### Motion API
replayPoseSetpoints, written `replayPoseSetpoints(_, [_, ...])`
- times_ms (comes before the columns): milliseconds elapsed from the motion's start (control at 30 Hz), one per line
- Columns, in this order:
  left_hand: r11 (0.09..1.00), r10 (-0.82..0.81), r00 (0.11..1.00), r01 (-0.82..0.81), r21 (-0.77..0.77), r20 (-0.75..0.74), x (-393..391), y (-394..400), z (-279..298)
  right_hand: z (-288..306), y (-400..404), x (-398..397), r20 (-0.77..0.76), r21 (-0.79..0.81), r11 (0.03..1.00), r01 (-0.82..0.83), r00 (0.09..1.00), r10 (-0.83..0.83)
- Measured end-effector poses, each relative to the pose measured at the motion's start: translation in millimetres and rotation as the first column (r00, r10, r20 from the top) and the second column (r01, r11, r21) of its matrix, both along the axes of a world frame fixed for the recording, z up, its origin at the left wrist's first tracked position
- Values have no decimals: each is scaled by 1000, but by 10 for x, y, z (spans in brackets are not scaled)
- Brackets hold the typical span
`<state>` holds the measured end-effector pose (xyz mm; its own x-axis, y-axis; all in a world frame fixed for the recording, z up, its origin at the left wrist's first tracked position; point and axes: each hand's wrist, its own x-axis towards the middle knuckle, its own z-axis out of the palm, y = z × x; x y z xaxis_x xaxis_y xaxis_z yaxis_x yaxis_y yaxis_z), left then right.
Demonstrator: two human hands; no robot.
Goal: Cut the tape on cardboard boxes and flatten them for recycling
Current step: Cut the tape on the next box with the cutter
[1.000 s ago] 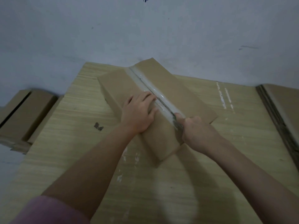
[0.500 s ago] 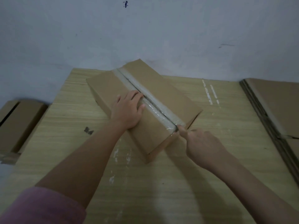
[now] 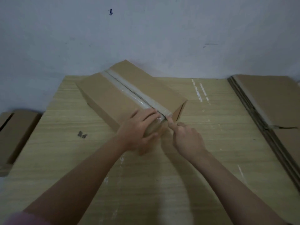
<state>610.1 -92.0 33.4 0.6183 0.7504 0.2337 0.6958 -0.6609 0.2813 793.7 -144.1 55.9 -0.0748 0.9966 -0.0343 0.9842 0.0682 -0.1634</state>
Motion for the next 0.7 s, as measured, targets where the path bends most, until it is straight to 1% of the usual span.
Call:
replayPoseSetpoints(100, [999,35,999,-34,-37,0,26,26,-13,-46,-93,9,3,22,1000,5,1000,-5])
replayPoseSetpoints(167, [997,60,998,-60,-46,9,43,21,-13,-153,-219,37,-61,68,998,17,998,-13])
replayPoseSetpoints(267, [994,102,995,-102,-35,-3,90,17,21,-274,-274,54,-248,109,990,85,967,-55])
replayPoseSetpoints(333, [992,119,992,-120,-36,-38,129,12,47,-297,-285,40,-417,173,975,137,907,-53])
replayPoseSetpoints(367, [991,126,991,-128,-32,-52,142,15,53,-289,-290,28,-501,187,966,176,863,-61])
replayPoseSetpoints(400, [991,129,990,-130,-30,-59,150,12,56,-274,-295,15,-581,167,960,223,809,-87])
replayPoseSetpoints(433, [991,127,990,-129,-30,-61,150,15,46,-266,-281,6,-662,106,955,275,736,-138])
replayPoseSetpoints(467, [992,119,990,-122,-32,-69,140,19,30,-257,-256,-11,-749,9,948,319,630,-205])
replayPoseSetpoints(533, [994,105,987,-109,-26,-122,119,21,12,-214,-201,-57,-882,-197,918,344,347,-319])
replayPoseSetpoints(567, [994,104,985,-107,-14,-134,110,22,8,-190,-177,-83,-904,-280,898,339,223,-366])
replayPoseSetpoints(600, [994,105,986,-106,-3,-126,103,27,0,-158,-159,-103,-904,-348,877,331,130,-408])
replayPoseSetpoints(633, [994,104,988,-105,4,-111,99,32,-10,-128,-147,-119,-898,-398,860,319,59,-437])
replayPoseSetpoints(667, [995,103,990,-102,10,-101,98,34,-19,-95,-145,-131,-892,-428,851,304,8,-452])
replayPoseSetpoints(700, [995,102,990,-101,16,-98,97,35,-31,-71,-147,-143,-889,-443,848,290,-21,-457])
